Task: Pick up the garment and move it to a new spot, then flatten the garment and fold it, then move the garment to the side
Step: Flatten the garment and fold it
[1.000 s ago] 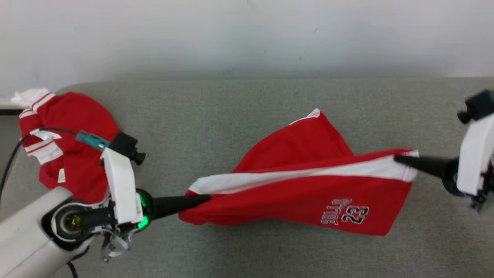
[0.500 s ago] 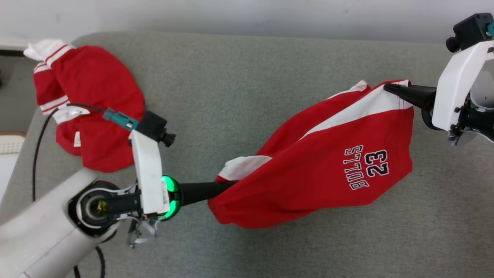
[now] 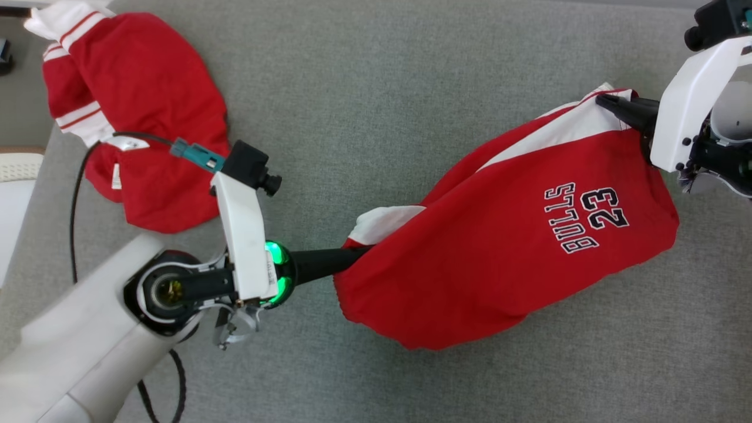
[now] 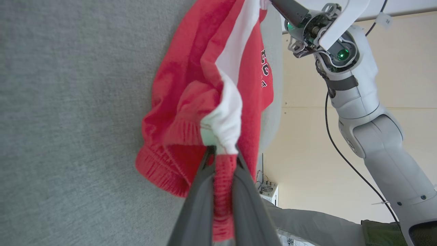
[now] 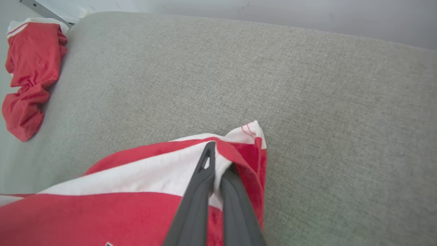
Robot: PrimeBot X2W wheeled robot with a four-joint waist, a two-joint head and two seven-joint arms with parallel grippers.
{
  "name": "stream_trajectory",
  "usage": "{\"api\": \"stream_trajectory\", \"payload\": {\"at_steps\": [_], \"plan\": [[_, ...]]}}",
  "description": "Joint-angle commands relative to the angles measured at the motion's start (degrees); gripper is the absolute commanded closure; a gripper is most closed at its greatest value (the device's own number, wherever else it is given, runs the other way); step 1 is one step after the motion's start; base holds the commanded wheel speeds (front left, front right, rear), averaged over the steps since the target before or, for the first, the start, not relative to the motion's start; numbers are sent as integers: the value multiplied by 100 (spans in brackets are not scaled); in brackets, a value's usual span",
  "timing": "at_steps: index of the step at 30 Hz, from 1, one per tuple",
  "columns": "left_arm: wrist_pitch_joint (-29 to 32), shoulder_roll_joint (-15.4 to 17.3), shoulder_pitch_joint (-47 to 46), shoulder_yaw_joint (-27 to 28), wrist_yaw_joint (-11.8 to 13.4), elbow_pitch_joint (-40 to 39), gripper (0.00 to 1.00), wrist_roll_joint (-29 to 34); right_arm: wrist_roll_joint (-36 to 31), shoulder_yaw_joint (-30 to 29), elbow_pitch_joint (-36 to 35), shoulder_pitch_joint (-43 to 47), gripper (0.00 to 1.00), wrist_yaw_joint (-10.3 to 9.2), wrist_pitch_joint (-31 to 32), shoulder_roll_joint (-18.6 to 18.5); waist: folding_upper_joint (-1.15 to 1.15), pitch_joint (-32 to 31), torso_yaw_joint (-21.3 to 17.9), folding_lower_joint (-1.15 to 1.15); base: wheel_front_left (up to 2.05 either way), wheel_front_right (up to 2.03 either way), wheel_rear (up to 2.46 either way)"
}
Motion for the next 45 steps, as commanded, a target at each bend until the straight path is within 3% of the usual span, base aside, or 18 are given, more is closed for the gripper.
{"api": "stream_trajectory", "payload": {"at_steps": [1, 2, 3, 4, 7, 8, 9, 22, 30, 34, 38, 45], "plan": [[29, -47, -55, 39, -33, 78, 77, 117, -104, 23, 65, -108, 100, -10, -85, 46, 0, 98, 19, -1, 0, 0, 0], [44, -87, -65, 47, -33, 122, 63, 158, -136, 31, 93, -120, 100, -10, -116, 76, 0, 125, 22, -1, 0, 0, 0], [55, -125, -76, 60, -33, 158, 20, 186, -151, 36, 105, -110, 100, -10, -140, 109, 0, 145, 24, -1, 0, 0, 0], [62, -156, -89, 79, -33, 193, 0, 192, -161, 39, 114, -96, 100, -10, -178, 139, 0, 160, 22, -1, 0, 0, 0], [122, -194, -95, 107, -33, 295, 0, 263, -177, 48, 120, -37, 57, -10, -262, 196, 0, 175, 4, -1, 0, 0, 0], [151, -198, -95, 110, -33, 324, 0, 290, -176, 53, 108, -12, 16, -10, -278, 216, 0, 169, -6, -1, 0, 0, 0], [168, -194, -90, 118, -33, 361, 0, 317, -171, 57, 97, 15, 0, -10, -298, 240, 0, 152, -21, -1, 0, 0, 0], [58, 133, 127, 236, -34, 995, 0, 641, -130, 96, -210, 534, 0, -11, -690, 149, 0, -554, -227, -1, 0, 0, 0], [-629, 426, 274, 450, -34, 860, 0, 1123, -267, -48, -353, 960, 0, -11, -1755, -45, 0, -1034, -276, -1, 0, 0, 0], [-1481, 593, 495, 411, -28, 606, 0, 1917, -395, -216, -96, 1266, 0, -11, -2735, 10, 0, -1319, -251, -1, 0, 0, 0], [-2681, 465, 796, 447, 170, 543, 0, 2725, -406, -325, 214, 1690, 0, -11, -3543, 101, 0, -1525, -124, -1, 0, 0, 0], [-4459, 94, 1445, 543, 753, 394, 0, 3602, -311, -323, 857, 2245, 0, -11, -3871, 302, 0, -1596, 190, -1, 0, 0, 0]]}}
